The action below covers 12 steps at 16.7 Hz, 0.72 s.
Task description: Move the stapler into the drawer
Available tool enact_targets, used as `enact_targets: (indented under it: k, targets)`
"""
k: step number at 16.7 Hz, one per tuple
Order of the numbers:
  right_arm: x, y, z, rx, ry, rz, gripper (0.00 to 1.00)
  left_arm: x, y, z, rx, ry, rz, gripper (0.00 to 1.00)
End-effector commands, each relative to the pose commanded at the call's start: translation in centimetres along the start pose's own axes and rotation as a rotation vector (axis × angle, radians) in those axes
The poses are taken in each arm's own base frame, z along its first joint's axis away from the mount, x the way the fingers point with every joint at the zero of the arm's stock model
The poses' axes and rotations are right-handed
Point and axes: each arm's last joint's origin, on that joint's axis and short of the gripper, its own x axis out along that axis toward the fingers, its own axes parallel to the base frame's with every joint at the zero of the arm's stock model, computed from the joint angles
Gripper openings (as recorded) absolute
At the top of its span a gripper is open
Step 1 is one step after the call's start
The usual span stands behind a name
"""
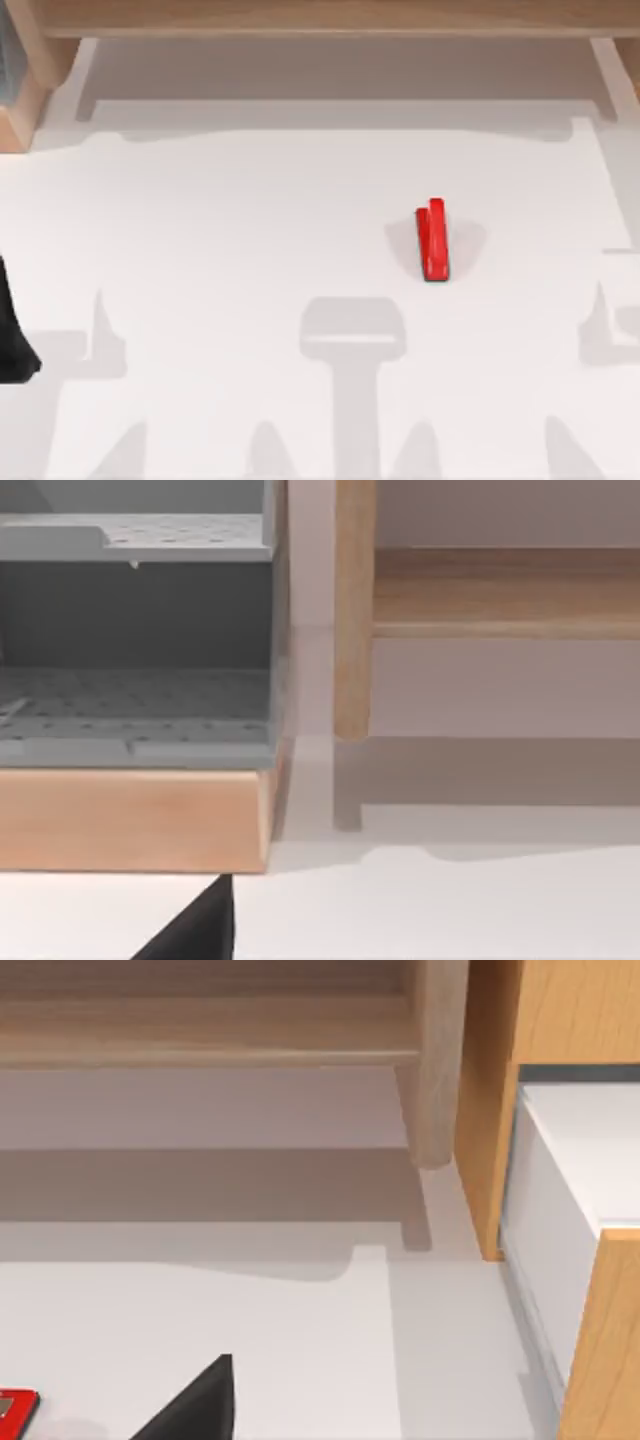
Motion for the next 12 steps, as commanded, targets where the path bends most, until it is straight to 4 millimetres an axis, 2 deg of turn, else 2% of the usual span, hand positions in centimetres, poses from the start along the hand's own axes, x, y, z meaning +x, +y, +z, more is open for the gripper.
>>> enact_targets:
  k: [3, 5, 8, 10, 12]
  targets:
    - [1.3, 0.6, 4.5, 0.008, 0.135, 0.022, 1.0, 0.0, 0.0, 0.0, 0.0, 0.0, 0.0, 1.0]
    - [3.6, 1.2, 7.6, 0.01, 0.251, 0.036, 1.0, 0.0, 0.0, 0.0, 0.0, 0.0, 0.0, 1.0]
    - [9.5, 2.6, 10.9, 0.011, 0.463, 0.054, 1.0, 0.0, 0.0, 0.0, 0.0, 0.0, 0.0, 1.0]
    - [14.2, 4.0, 11.5, 0.01, 0.609, 0.063, 1.0, 0.0, 0.0, 0.0, 0.0, 0.0, 0.0, 1.0]
    - [18.5, 5.6, 11.1, 0.009, 0.744, 0.069, 1.0, 0.0, 0.0, 0.0, 0.0, 0.0, 0.0, 1.0]
